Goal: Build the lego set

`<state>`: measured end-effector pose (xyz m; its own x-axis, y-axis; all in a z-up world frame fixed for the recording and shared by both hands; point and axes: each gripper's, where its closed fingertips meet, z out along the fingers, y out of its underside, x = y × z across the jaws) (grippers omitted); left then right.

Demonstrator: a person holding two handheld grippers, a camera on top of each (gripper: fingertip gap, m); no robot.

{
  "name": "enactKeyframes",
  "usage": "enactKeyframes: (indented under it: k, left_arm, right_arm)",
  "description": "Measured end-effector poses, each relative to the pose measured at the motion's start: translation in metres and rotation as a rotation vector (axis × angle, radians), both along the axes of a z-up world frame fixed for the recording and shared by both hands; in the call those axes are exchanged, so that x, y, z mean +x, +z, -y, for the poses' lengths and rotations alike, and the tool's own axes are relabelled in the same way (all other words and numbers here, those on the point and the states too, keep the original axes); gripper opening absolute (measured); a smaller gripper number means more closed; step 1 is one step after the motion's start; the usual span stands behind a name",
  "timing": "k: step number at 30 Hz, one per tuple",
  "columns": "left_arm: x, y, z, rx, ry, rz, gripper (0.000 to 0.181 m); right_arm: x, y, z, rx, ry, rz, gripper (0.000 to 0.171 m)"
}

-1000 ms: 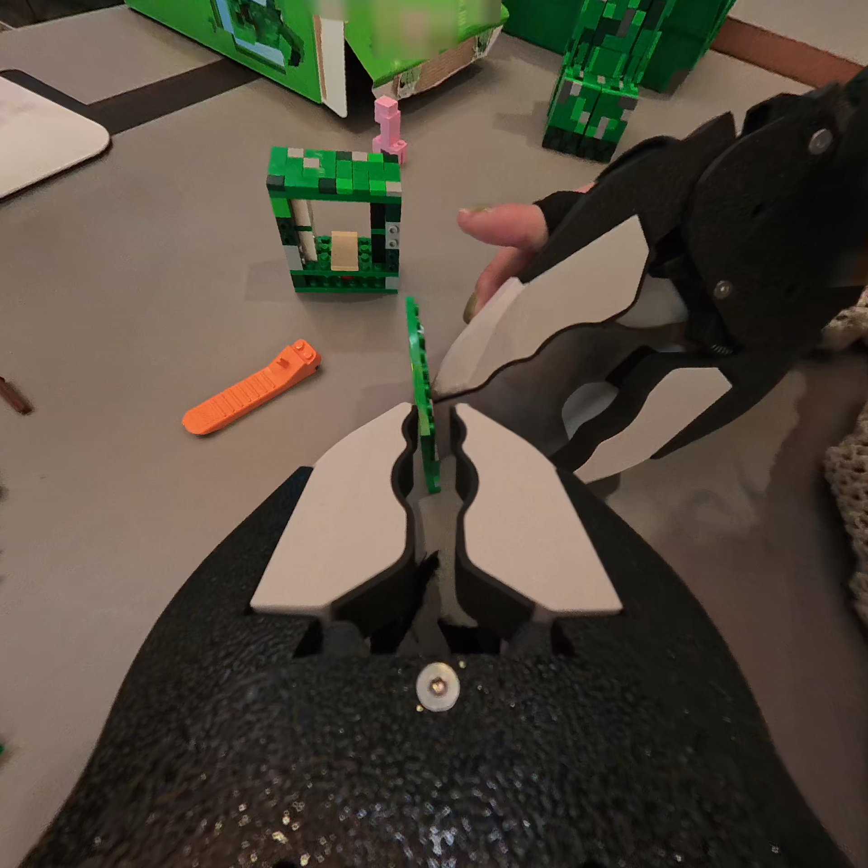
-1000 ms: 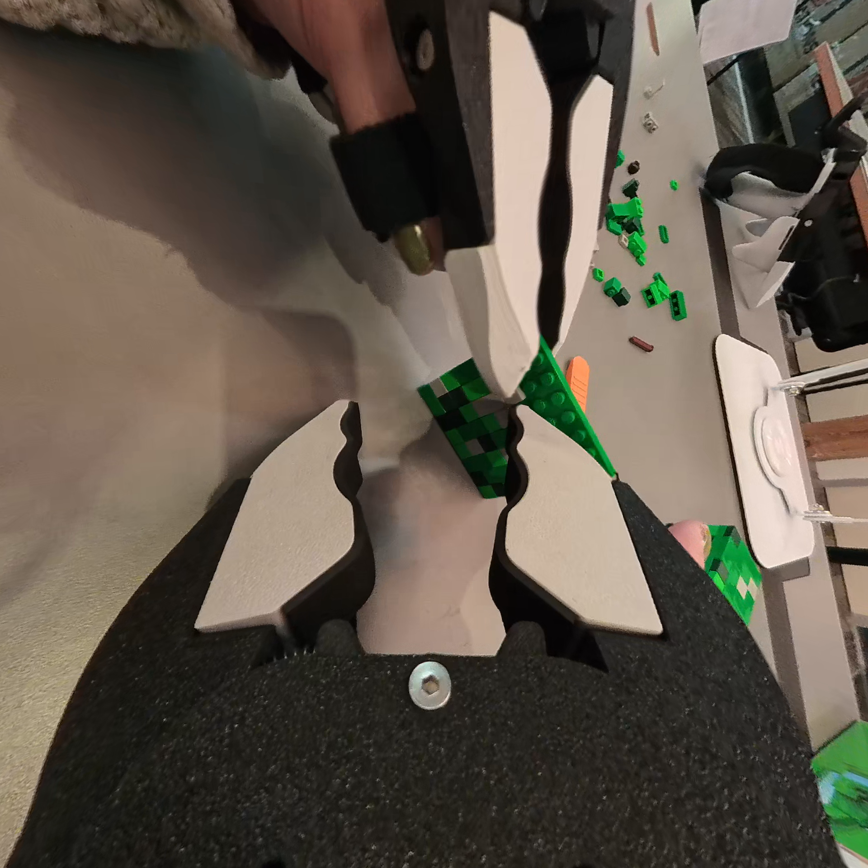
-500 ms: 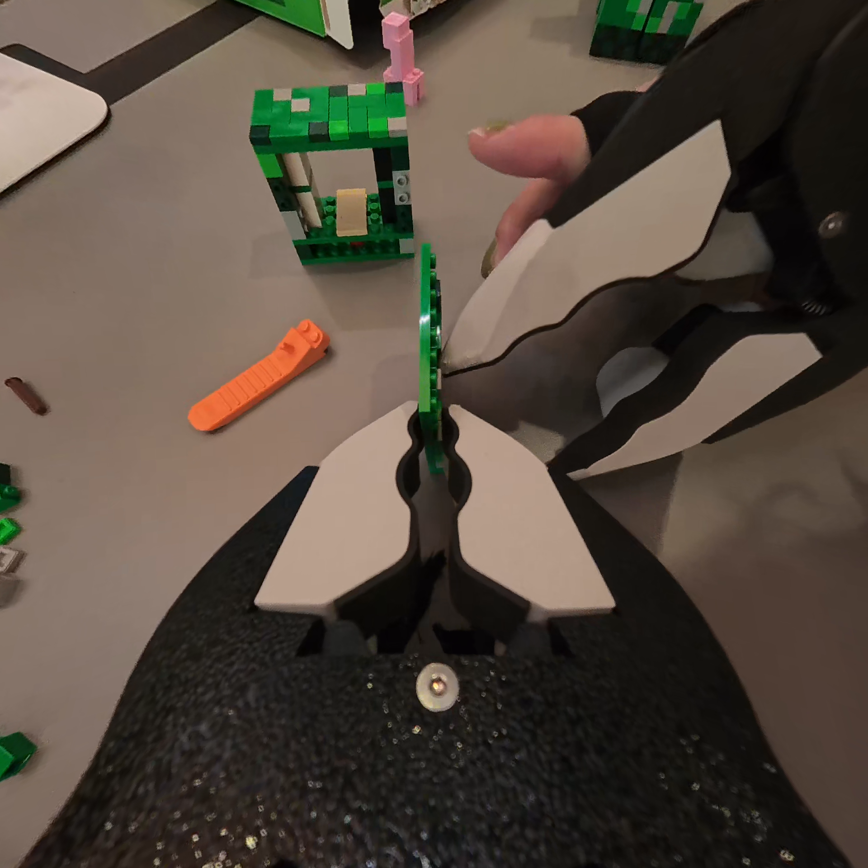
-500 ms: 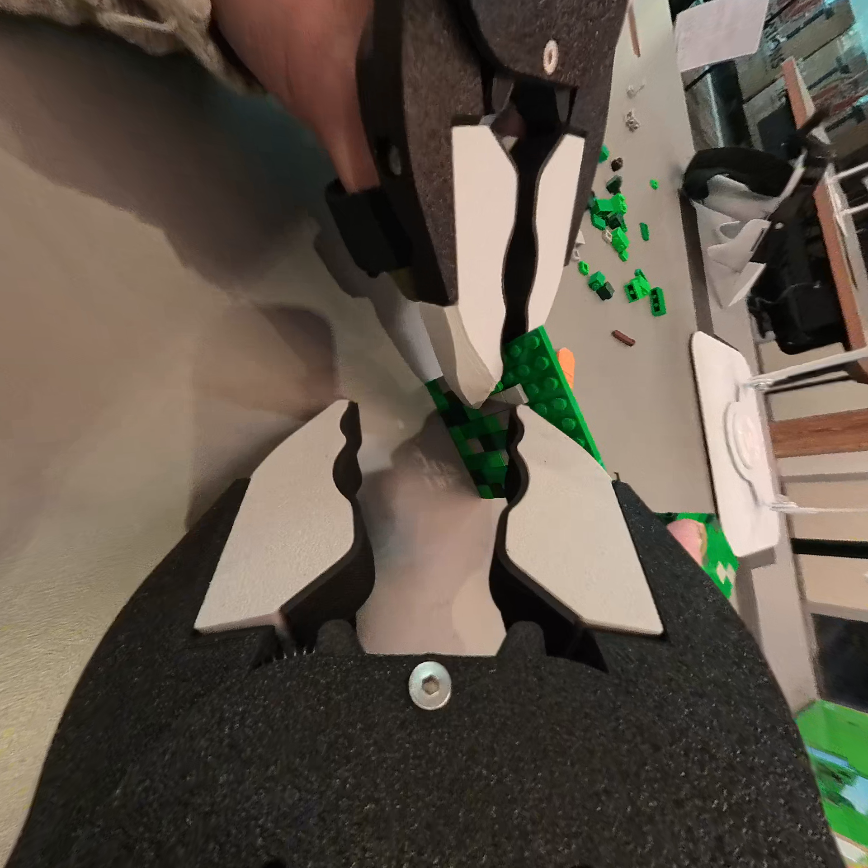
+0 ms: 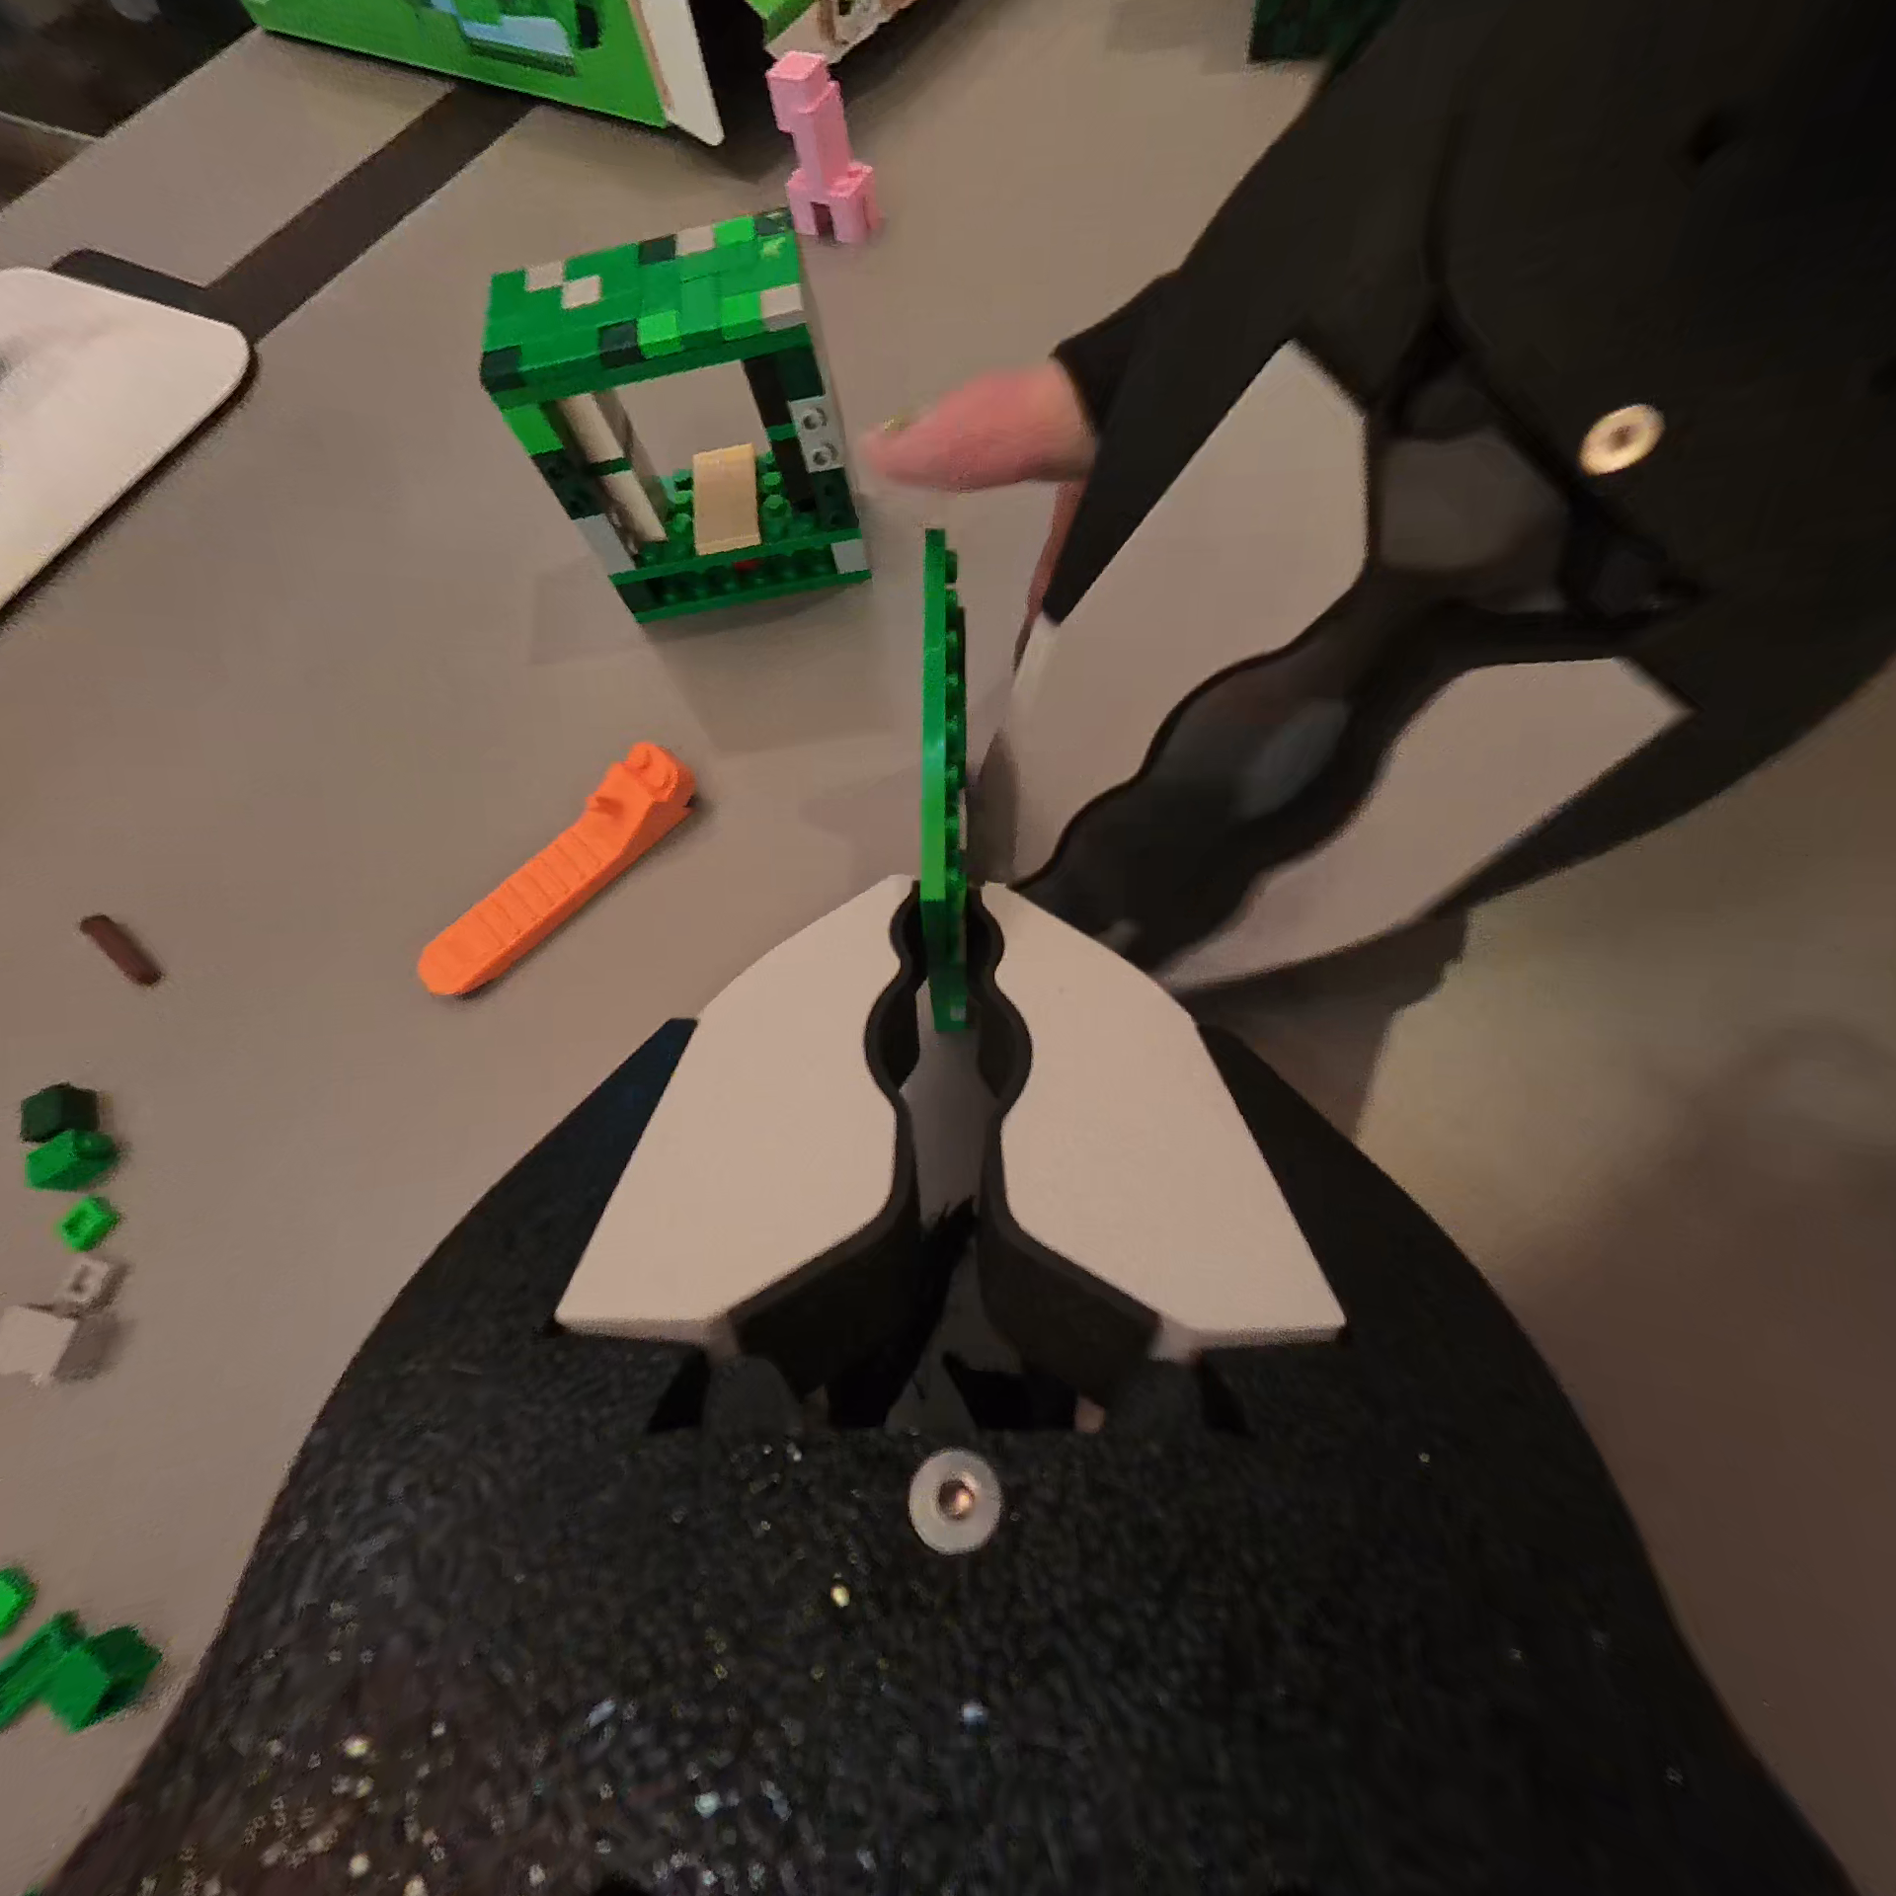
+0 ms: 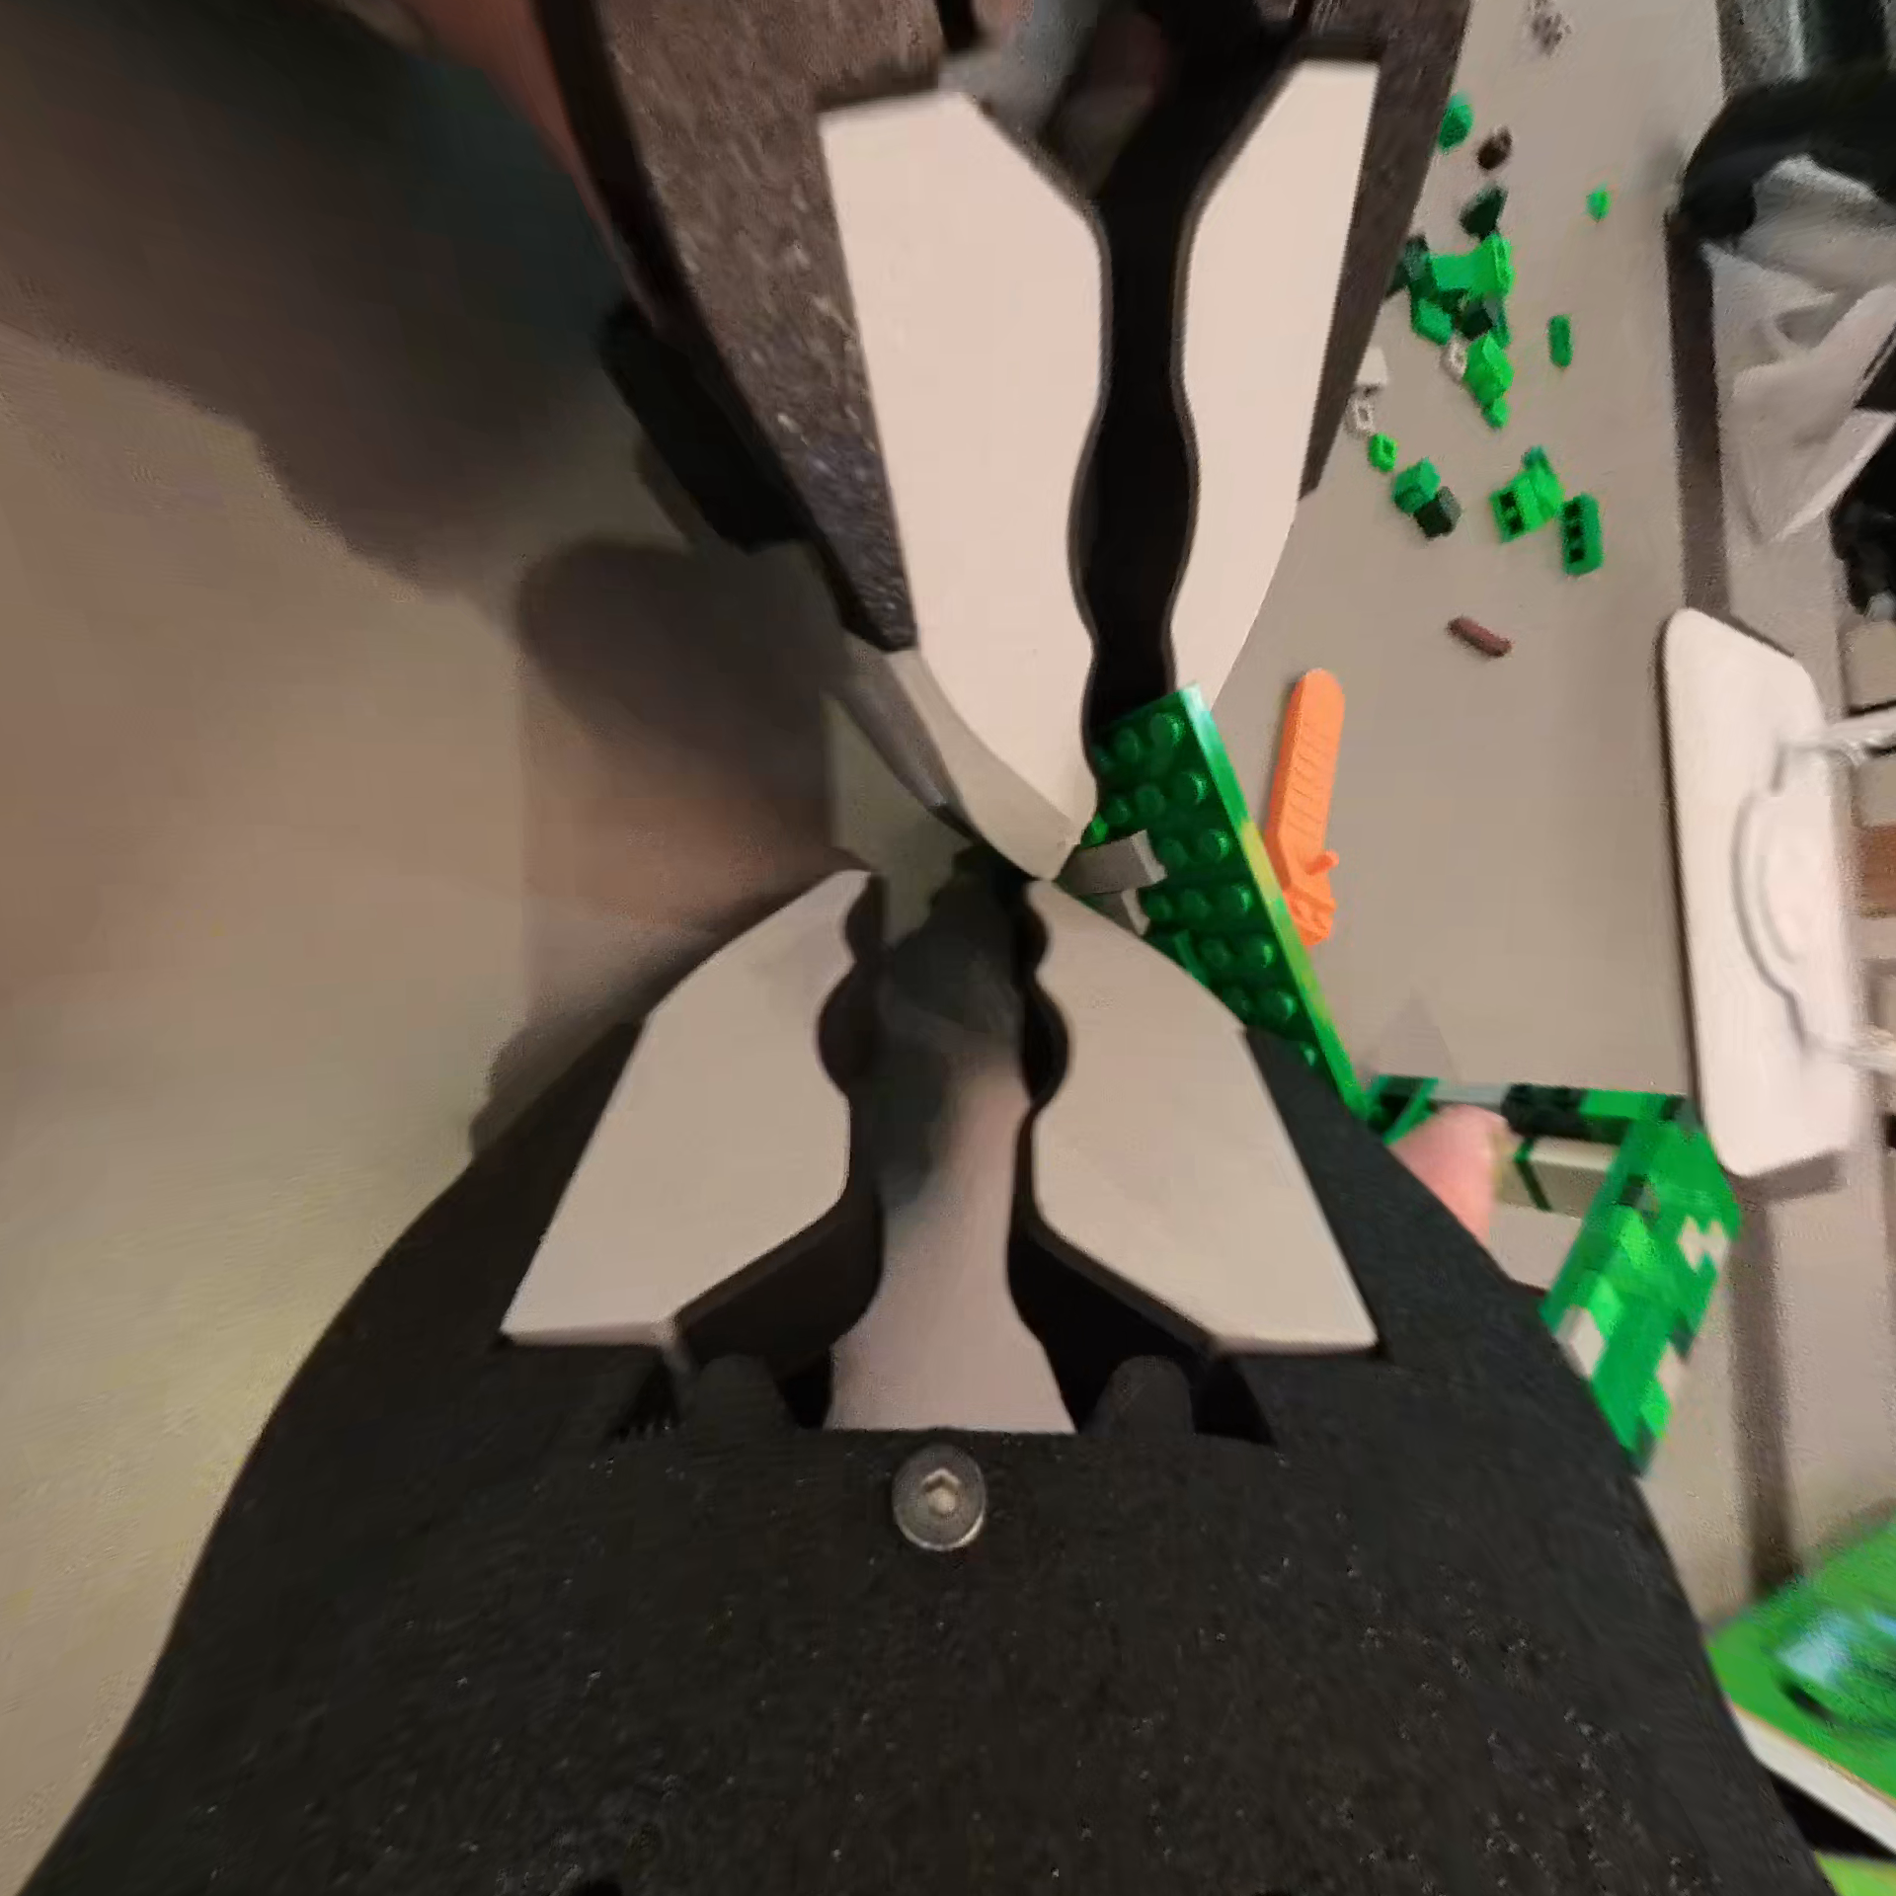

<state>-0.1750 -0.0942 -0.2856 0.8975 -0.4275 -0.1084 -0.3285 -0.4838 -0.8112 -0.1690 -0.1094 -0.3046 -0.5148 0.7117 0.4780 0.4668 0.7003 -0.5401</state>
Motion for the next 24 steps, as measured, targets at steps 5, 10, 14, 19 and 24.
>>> enactKeyframes:
  k: [5,10,14,19,24]
  left_arm:
    - [-0.006,0.001,-0.002,-0.034,0.035,0.165,0.006]
    - [-0.006,0.001,-0.002,-0.038,0.043,0.184,0.006]
    - [-0.014,0.002,0.003,-0.057,0.056,0.233,0.006]
    - [-0.036,0.014,0.01,-0.032,0.088,0.425,0.006]
    - [-0.054,0.016,0.014,-0.037,0.11,0.579,0.005]
  right_arm:
    - [0.004,0.016,0.001,-0.138,-0.02,-0.149,0.046]
    - [0.003,0.018,-0.002,-0.099,-0.026,-0.218,0.048]
    - [0.004,0.02,-0.003,-0.105,-0.024,-0.232,0.047]
    - [0.006,0.024,-0.011,-0.058,-0.016,-0.331,0.049]
    - [0.004,0.024,-0.018,-0.09,-0.033,-0.325,0.03]
